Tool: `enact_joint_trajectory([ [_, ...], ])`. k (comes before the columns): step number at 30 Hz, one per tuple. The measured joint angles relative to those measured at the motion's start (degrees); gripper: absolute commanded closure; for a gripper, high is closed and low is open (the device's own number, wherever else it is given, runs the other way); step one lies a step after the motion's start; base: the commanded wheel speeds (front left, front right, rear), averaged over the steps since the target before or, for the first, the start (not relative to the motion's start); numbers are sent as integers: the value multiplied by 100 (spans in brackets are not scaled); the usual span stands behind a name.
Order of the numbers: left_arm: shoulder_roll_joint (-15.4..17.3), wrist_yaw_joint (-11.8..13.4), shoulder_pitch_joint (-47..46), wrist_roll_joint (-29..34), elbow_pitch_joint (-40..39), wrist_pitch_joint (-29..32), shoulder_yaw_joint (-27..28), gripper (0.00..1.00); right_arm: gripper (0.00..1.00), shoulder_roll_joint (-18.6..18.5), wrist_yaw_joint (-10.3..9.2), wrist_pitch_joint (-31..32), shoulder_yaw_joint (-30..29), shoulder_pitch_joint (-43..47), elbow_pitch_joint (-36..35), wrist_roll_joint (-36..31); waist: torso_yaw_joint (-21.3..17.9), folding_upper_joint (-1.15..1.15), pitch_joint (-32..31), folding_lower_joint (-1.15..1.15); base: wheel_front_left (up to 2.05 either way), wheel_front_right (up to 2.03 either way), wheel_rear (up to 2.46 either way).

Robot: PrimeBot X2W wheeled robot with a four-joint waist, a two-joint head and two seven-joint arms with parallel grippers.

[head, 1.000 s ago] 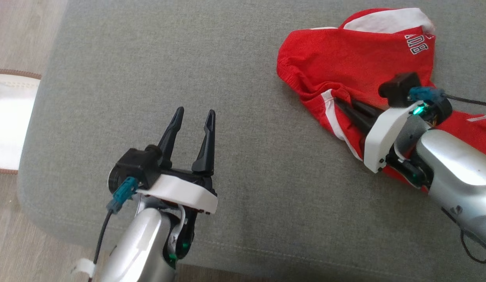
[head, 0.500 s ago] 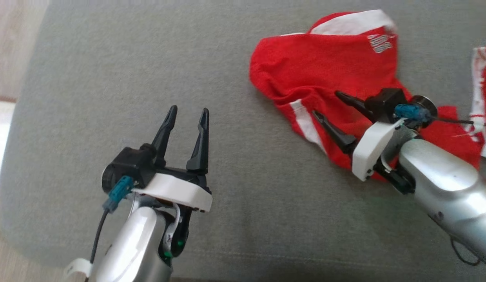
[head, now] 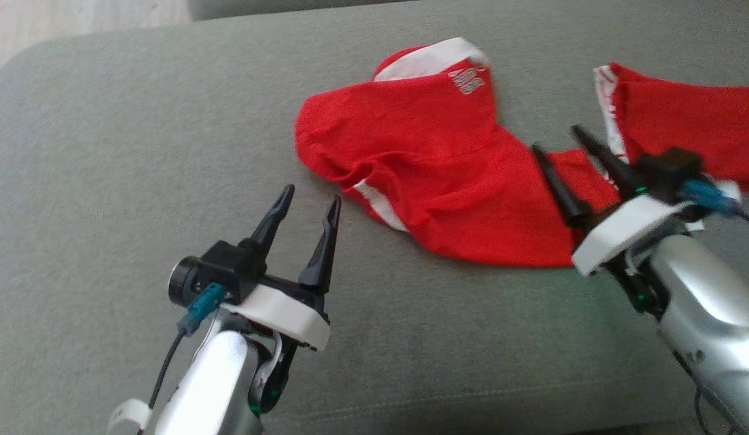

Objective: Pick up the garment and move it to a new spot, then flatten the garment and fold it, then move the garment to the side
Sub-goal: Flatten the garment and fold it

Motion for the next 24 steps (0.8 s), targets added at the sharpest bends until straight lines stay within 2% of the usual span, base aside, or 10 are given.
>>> enact_joint_trajectory([
  [5,145,-225,-23,175,387,0,-97,0,0,396,0,-14,-1719,993,-713,-905,-346,0,-68,0,0,0,0],
  [6,145,-225,-23,175,387,0,-97,0,0,396,0,-14,-1719,993,-713,-905,-346,0,-68,0,0,0,0],
  [11,443,-350,-302,487,1054,159,-389,0,0,1039,0,-15,-2725,2025,-1172,-1689,-633,0,-17,0,0,0,0],
  [16,569,-403,-873,537,1555,297,-415,0,0,1393,0,-7,-3141,2281,-1555,-2080,-809,0,107,0,0,0,0],
  [24,683,-481,-1356,632,2178,342,-559,0,0,1583,0,175,-3406,2349,-1913,-2323,-957,0,304,0,0,0,0],
])
